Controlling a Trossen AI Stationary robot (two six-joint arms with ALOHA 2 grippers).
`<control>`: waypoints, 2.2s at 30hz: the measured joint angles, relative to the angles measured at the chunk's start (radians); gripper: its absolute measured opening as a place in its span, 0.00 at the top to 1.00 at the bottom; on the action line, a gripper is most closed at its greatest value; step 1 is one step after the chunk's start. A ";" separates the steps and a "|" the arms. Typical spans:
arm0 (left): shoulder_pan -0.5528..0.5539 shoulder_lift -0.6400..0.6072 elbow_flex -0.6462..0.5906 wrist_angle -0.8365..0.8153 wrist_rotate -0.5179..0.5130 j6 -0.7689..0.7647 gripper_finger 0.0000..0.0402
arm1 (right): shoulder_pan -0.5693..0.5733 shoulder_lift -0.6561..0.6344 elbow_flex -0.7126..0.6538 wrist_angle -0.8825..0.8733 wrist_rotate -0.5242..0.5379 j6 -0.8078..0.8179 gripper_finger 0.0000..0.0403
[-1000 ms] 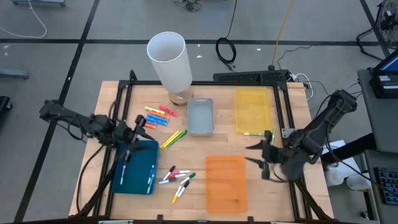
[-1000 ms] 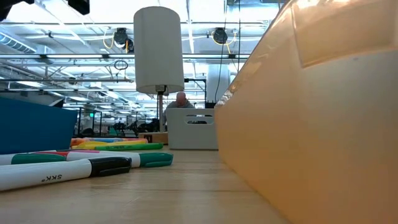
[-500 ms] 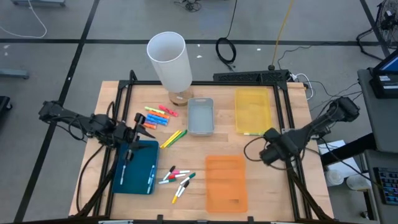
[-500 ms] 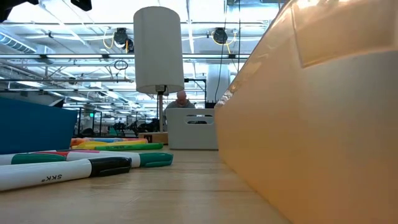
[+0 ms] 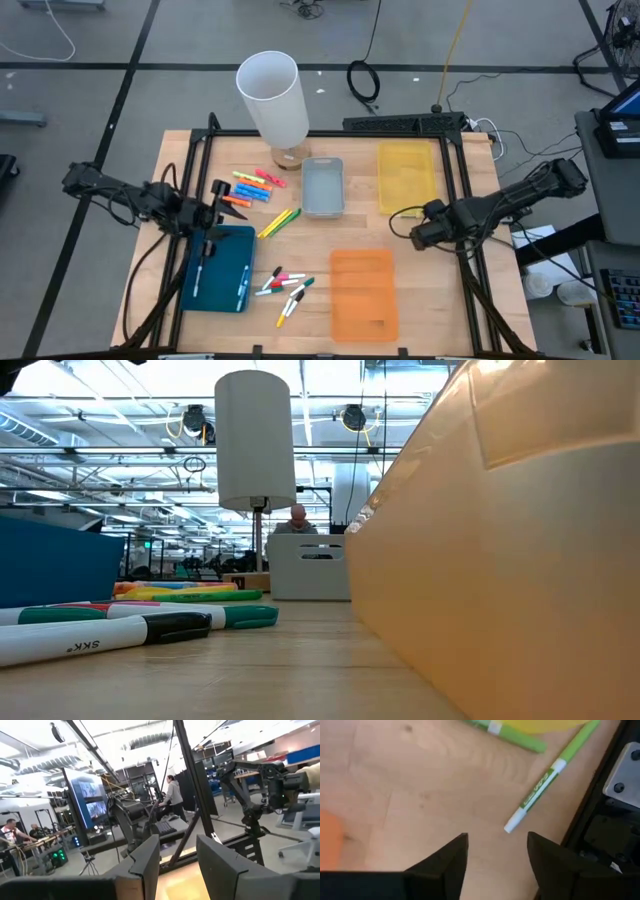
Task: Pick & Place Markers
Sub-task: Put the right green marker pen into the blue bin
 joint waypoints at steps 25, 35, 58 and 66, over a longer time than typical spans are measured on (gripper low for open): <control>0.000 -0.002 0.000 -0.042 -0.096 -0.024 0.66 | 0.015 0.016 -0.272 0.512 0.068 -0.107 0.80; 0.000 -0.002 0.000 -0.042 -0.097 -0.032 0.66 | -0.013 0.078 -0.041 0.218 -0.082 -0.224 1.00; 0.000 -0.002 0.000 -0.046 -0.097 -0.027 0.66 | -0.238 0.564 0.045 -0.035 -0.162 -0.511 1.00; 0.000 -0.002 0.000 -0.044 -0.097 -0.028 0.66 | -0.254 0.568 -0.015 0.104 -0.127 -0.505 1.00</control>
